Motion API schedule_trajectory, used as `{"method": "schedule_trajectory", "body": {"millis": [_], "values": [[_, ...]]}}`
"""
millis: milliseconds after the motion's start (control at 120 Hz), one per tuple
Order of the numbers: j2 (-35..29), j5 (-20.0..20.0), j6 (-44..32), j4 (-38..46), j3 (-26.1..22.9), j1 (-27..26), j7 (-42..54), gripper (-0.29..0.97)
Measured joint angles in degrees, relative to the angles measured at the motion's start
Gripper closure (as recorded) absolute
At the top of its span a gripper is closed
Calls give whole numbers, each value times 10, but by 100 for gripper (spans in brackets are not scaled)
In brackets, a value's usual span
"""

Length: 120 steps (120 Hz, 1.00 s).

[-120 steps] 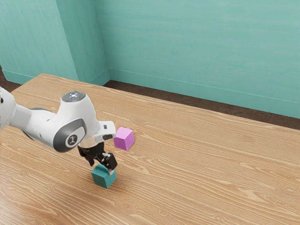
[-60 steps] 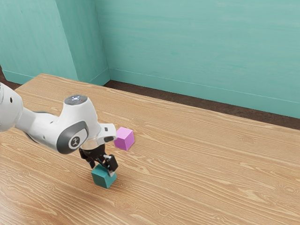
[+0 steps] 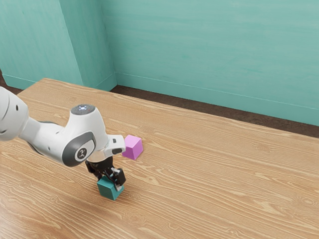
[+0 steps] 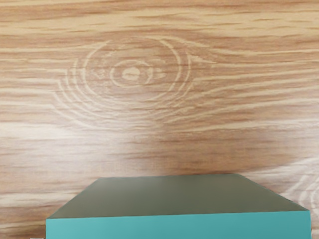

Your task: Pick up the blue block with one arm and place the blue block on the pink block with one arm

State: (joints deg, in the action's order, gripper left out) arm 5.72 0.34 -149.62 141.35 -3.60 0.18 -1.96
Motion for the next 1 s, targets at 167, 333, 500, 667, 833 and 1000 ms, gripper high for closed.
{"method": "schedule_trajectory", "body": {"millis": [167, 333, 500, 667, 833, 1000], "values": [[2, 0, -2, 0, 0, 0, 0, 26], [1, 2, -3, -1, 0, 0, -1, 29], [-10, 4, 0, -10, 1, -1, -3, 30], [-15, 7, 44, -95, 9, -3, 5, 30], [-2, 8, 106, -162, 36, 0, 29, 30], [51, 3, 165, -249, 40, 2, 53, 30]]}}
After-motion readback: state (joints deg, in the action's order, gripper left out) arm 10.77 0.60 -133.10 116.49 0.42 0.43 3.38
